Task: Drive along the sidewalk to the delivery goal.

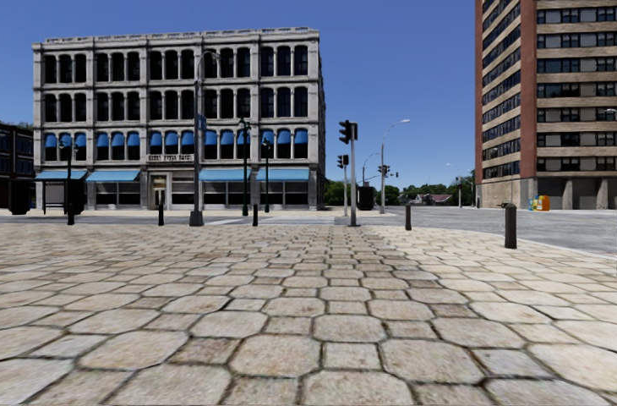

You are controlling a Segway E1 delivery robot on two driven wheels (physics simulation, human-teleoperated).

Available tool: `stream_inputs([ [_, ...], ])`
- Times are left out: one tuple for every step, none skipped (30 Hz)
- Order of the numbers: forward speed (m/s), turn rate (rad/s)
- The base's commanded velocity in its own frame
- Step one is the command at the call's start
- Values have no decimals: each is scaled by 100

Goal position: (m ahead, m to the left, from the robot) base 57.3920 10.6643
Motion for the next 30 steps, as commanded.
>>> stream_inputs([
  [200,0],
  [200,0],
  [200,0],
  [200,0],
  [200,0],
  [200,0],
  [200,0],
  [200,0],
  [200,0],
  [200,0],
  [200,0],
  [200,0],
  [200,0],
  [200,0],
  [200,0],
  [200,0],
  [200,0],
  [200,0],
  [200,0],
  [200,0],
  [200,0],
  [200,0],
  [200,0],
  [200,0],
  [200,0],
  [200,0],
  [200,0],
  [200,0],
  [200,0],
  [200,0],
])
